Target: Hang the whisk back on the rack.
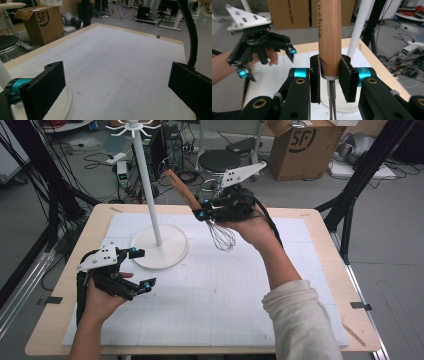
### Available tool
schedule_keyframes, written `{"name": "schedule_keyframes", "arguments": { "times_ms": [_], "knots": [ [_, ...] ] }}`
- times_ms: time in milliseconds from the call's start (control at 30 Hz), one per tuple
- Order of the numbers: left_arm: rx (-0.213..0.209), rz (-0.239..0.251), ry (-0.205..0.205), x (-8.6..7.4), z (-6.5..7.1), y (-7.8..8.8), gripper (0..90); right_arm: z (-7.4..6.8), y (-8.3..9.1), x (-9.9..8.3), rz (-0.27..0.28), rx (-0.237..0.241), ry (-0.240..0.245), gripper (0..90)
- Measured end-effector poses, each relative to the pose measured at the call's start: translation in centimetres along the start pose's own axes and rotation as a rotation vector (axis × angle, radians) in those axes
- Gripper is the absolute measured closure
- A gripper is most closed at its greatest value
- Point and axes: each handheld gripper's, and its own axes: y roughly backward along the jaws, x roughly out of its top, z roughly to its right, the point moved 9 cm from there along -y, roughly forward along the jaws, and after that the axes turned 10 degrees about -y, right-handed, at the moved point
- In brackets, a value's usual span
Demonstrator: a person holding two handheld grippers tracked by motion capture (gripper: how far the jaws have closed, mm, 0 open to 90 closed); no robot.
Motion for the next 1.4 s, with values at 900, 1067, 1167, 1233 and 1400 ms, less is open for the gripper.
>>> {"name": "schedule_keyframes", "arguments": {
  "times_ms": [900, 1067, 1167, 1233, 1400],
  "knots": [
    [0.000, 0.014, -0.002, 0.0, -0.1, 0.2, 1.7, 0.7, -5.7, 8.0, -0.011, 0.047, 0.047, 73.3],
    [0.003, 0.016, 0.006, -0.1, -0.3, 0.4, 1.7, 1.2, -6.3, 8.8, 0.005, 0.042, 0.040, 73.3],
    [0.001, 0.018, 0.004, -0.1, -0.3, 0.5, 1.7, 1.5, -6.3, 9.0, 0.023, 0.044, 0.027, 73.3],
    [0.002, 0.018, 0.002, -0.1, -0.3, 0.5, 1.7, 1.9, -6.4, 8.9, 0.023, 0.036, 0.010, 73.3],
    [0.003, 0.017, 0.005, -0.1, -0.2, 0.5, 1.7, 2.7, -6.9, 8.5, 0.005, 0.021, -0.016, 73.3]
  ]
}}
